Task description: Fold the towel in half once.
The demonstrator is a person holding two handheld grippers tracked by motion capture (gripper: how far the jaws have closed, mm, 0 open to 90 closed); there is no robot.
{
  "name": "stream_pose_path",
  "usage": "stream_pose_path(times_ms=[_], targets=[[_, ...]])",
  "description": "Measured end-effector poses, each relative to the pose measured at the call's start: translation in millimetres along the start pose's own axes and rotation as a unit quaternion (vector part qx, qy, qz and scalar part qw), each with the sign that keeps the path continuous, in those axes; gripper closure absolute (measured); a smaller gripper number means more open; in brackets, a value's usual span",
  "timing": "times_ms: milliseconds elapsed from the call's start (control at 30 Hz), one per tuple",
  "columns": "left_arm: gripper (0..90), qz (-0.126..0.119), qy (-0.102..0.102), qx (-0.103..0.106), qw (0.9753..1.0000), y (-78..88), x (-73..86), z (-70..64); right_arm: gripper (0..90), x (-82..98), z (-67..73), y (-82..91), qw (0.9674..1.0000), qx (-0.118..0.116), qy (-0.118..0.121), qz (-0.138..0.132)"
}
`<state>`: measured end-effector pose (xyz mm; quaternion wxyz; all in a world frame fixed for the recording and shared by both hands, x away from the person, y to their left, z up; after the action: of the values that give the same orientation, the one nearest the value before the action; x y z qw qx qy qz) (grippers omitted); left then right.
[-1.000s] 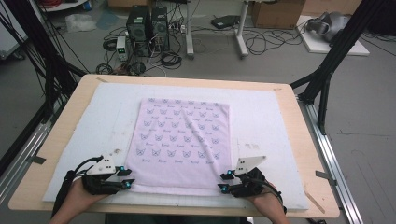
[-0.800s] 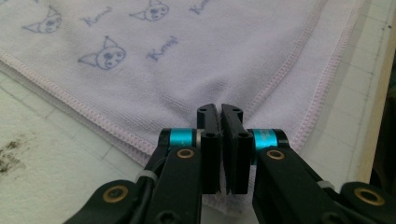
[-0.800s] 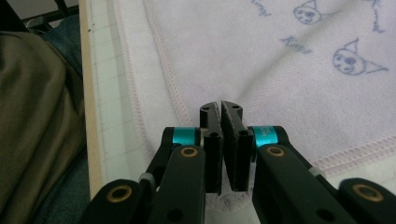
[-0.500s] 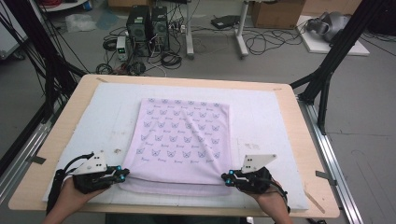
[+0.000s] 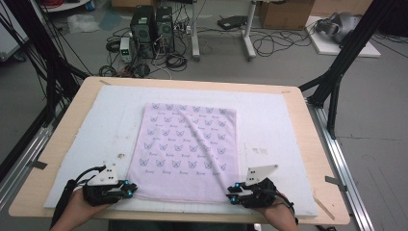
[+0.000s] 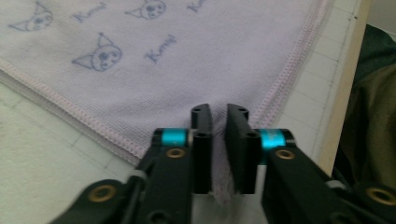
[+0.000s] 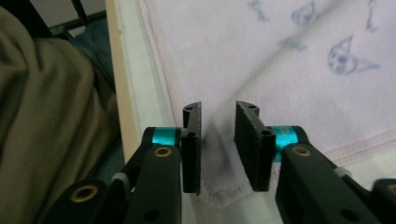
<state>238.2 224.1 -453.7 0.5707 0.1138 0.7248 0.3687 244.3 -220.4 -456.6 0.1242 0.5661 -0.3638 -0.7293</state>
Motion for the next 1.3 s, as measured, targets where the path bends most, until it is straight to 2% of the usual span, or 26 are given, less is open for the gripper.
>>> stream_pose_path(times_ms=[100,200,267,300,367,433,567,667,733,900,1067,1100,1300], targets=[[88.0,0.004,0.0,0.0,1.0,3.1,1.8,-2.0,83.6,3.2,1.5,-0.5,1.0,-0.009,-0.002,0.0],[87.9,0.0,-0.001,0.0,1.0,6.5,4.1,-4.0,83.9,3.9,2.9,1.3,0.9999,-0.012,-0.002,0.003],[86.7,-0.003,0.0,0.0,1.0,7.1,3.2,-3.0,80.0,3.0,1.4,2.7,0.9999,-0.014,-0.006,-0.007],[83.0,-0.007,0.003,-0.002,1.0,7.4,2.2,-2.0,78.3,1.5,-0.1,4.3,0.9998,-0.011,-0.007,-0.015],[74.2,-0.019,0.008,-0.01,0.9997,8.4,-1.3,1.8,73.1,-2.8,-4.1,7.8,0.9995,0.001,-0.011,-0.028],[70.6,-0.037,0.01,-0.016,0.9992,9.8,-5.2,6.4,68.8,-7.0,-9.2,10.2,0.9991,0.013,-0.014,-0.037],[64.5,-0.07,0.014,-0.036,0.9968,8.9,-11.4,18.3,61.9,-13.0,-20.7,12.3,0.9973,0.033,-0.024,-0.061],[61.1,-0.083,0.025,-0.049,0.995,8.4,-15.0,26.5,53.9,-15.6,-28.3,10.9,0.9956,0.052,-0.031,-0.071],[56.5,-0.09,0.039,-0.052,0.9938,7.5,-16.3,32.0,49.9,-17.1,-33.6,9.4,0.995,0.057,-0.036,-0.074],[47.8,-0.094,0.053,-0.069,0.9917,1.8,-22.9,41.8,39.1,-20.3,-45.0,4.4,0.9937,0.066,-0.047,-0.077],[43.3,-0.097,0.062,-0.08,0.9901,-4.1,-29.6,51.6,31.2,-23.1,-53.6,0.9,0.9923,0.081,-0.051,-0.079],[42.2,-0.101,0.067,-0.081,0.9893,-5.4,-30.7,52.9,30.2,-23.4,-55.4,0.1,0.9919,0.083,-0.055,-0.079],[41.1,-0.101,0.065,-0.091,0.9886,-7.3,-33.9,57.6,26.9,-24.2,-64.6,-1.4,0.9892,0.098,-0.067,-0.086]])
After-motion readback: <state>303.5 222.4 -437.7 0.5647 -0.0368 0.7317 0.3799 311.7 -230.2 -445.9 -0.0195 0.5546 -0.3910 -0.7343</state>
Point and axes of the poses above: each handheld gripper's, and its own axes: y roughly backward along the jaws, x roughly out of its underside, z roughly to its left, the point moved 2 cm from there along -y, roughly forward along the jaws, and after that the axes turned 4 degrees about x, right-handed, at the moved point
